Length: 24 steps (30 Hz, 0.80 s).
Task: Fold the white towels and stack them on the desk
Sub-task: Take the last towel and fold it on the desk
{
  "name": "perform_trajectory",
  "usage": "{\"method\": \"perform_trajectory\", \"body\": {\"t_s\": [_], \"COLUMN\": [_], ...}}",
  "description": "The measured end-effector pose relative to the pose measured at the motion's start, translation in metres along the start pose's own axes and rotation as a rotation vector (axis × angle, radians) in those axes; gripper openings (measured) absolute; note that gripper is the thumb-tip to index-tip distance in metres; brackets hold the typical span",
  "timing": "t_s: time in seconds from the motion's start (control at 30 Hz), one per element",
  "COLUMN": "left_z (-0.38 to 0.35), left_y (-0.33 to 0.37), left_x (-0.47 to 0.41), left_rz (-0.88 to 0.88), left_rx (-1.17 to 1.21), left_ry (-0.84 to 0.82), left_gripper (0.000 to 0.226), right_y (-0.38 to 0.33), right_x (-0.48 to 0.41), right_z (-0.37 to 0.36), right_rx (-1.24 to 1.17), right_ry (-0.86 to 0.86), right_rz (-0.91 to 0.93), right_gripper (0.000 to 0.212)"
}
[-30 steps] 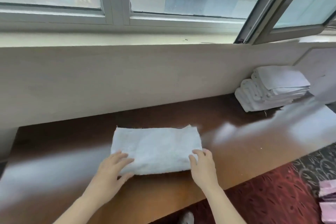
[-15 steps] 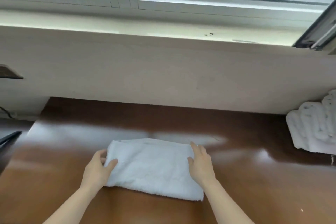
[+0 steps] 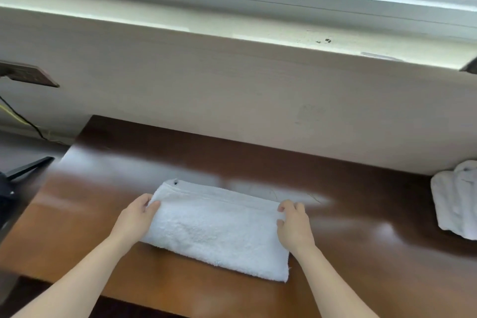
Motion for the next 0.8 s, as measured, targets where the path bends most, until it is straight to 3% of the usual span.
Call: {"method": "perform_trajectory", "body": {"t_s": [0.07,0.13,0.27,0.43,0.5,0.6,0.67,0.73,0.8], "left_z": [-0.005,-0.009,0.006,0.019,0.015,0.002,-0.005,-0.007,-0.007], "left_y": [-0.010,-0.018,-0.016,-0.019,-0.029,-0.037,-0.025,-0.009,0.004], "left_x": [-0.005,-0.009,-0.010,-0.013,-0.024,-0.047,-0.053,-0.053,-0.049], "left_rz": [0.044,0.025,-0.166,-0.208,-0.254,-0.297,-0.264,-0.247,-0.237], "left_rx": [-0.076,-0.084,0.114,0.389,0.294,-0.014,-0.005,0.077,0.145], "left_ry": [-0.100,-0.195,-0.344,-0.550,-0.494,-0.266,-0.194,-0.219,-0.283], "left_gripper": [0.024,0.030,0.017,0.028,0.027,0.038,0.036,0.019,0.018], "right_y": [-0.001,0.000,-0.010,-0.012,-0.010,-0.007,-0.007,-0.009,-0.011], "right_x": [0.004,0.008,0.026,0.046,0.045,0.037,0.035,0.034,0.035], "right_z": [-0.002,-0.003,0.001,0.010,0.006,-0.011,-0.017,-0.020,-0.021], "right_rx": [-0.059,-0.061,-0.078,-0.480,-0.522,-0.477,-0.479,-0.469,-0.450], "right_ry": [-0.001,0.024,0.138,0.284,0.319,0.355,0.378,0.368,0.347], "right_rz": [-0.087,-0.140,-0.073,-0.161,-0.201,-0.320,-0.375,-0.393,-0.418], "right_gripper": [0.027,0.018,0.011,0.013,0.012,0.018,0.036,0.049,0.047]}}
Point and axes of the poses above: each hand's wrist, its own x-axis away from the middle knuckle, its own z-axis out of the back of the hand, y = z × x, the point moved 3 cm from there along -x, towards the middle knuckle, and after that the axes turned 6 degrees about -x, right-handed, at the moved point
